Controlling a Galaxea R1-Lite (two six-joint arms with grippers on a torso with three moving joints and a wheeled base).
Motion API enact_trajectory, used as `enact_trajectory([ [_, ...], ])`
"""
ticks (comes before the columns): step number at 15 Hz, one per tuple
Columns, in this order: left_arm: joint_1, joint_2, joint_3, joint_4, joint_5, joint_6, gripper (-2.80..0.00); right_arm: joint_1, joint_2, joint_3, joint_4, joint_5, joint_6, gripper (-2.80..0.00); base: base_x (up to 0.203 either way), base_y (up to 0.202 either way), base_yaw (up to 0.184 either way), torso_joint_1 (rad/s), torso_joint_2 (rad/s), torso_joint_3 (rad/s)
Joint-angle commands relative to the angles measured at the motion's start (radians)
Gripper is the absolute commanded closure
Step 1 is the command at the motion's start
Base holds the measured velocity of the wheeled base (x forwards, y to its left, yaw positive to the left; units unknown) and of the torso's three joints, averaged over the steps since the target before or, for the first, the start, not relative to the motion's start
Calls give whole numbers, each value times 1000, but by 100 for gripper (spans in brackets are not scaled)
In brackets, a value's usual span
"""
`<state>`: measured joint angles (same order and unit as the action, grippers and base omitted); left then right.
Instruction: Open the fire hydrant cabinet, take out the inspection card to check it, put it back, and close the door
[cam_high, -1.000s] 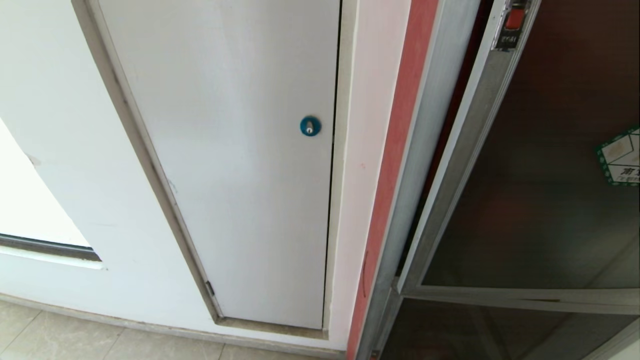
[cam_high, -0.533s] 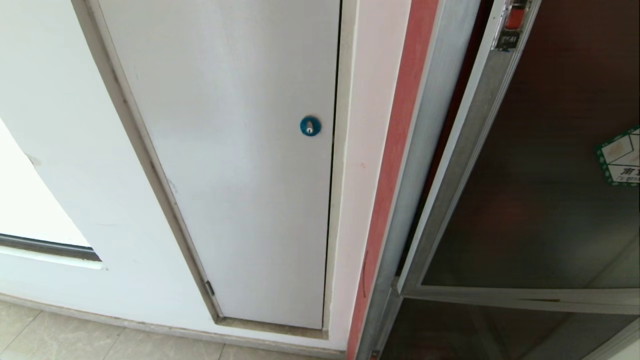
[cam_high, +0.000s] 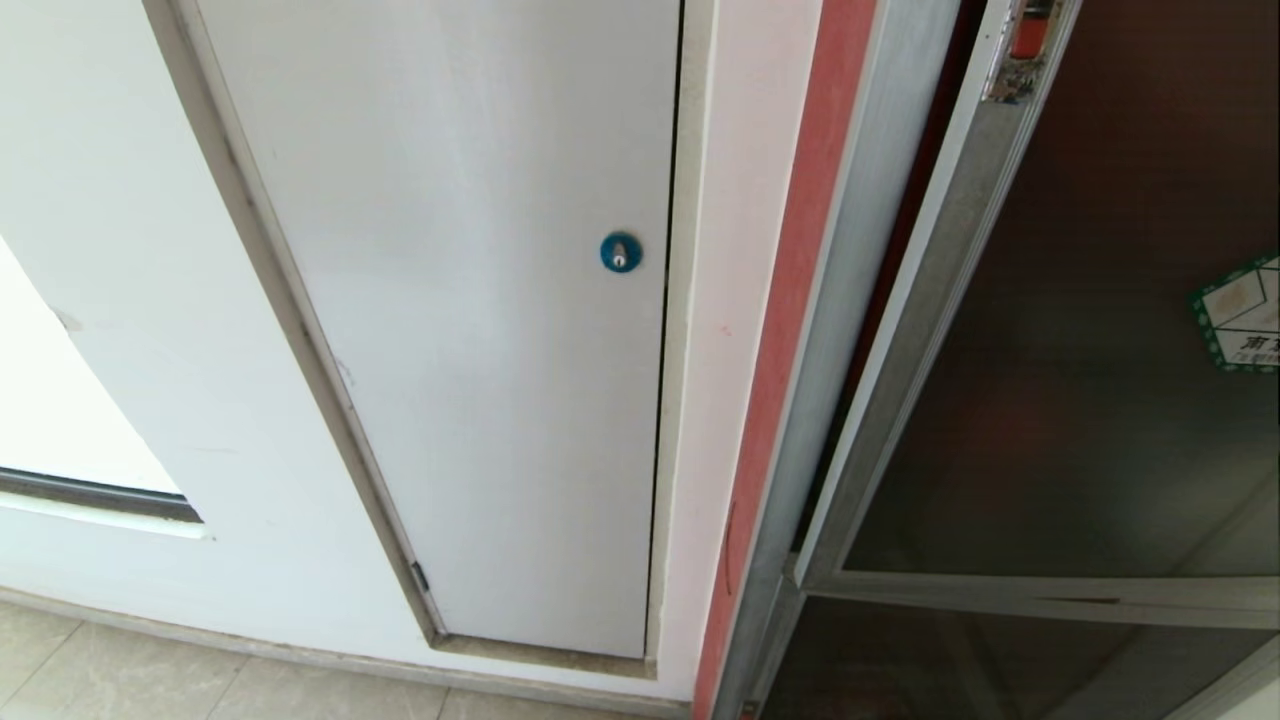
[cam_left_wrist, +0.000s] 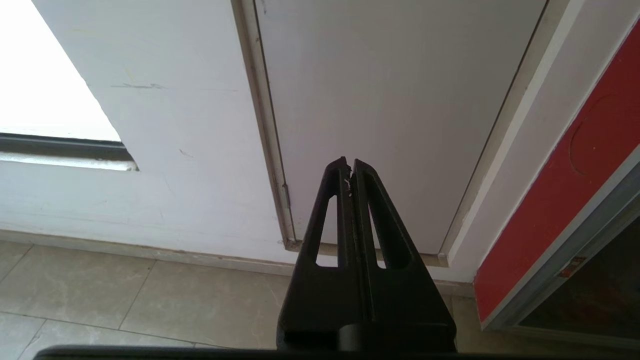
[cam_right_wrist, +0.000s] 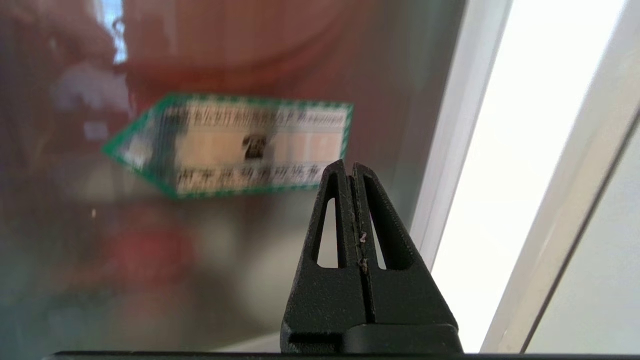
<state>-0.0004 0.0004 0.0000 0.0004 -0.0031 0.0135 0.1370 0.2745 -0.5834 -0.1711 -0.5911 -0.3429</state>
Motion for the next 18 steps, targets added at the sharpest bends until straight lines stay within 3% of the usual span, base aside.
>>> enact_trajectory([
  [1,-1,0,0,1,0,0,0,1,3,61,-6,4,13,0,0,0,0,0,0,0],
  [4,0,1,2,0,0,1,0,1,2,86,-7,22,44,0,0,0,0,0,0,0],
  [11,-1,0,0,0,0,1,0,-21,3,54,0,-84,36,0,0,0,0,0,0,0],
  [14,0,0,0,0,0,2,0,-99,2,45,5,-32,28,0,0,0,0,0,0,0],
  [18,0,0,0,0,0,2,0,-104,-60,107,8,-17,27,0,0,0,0,0,0,0],
])
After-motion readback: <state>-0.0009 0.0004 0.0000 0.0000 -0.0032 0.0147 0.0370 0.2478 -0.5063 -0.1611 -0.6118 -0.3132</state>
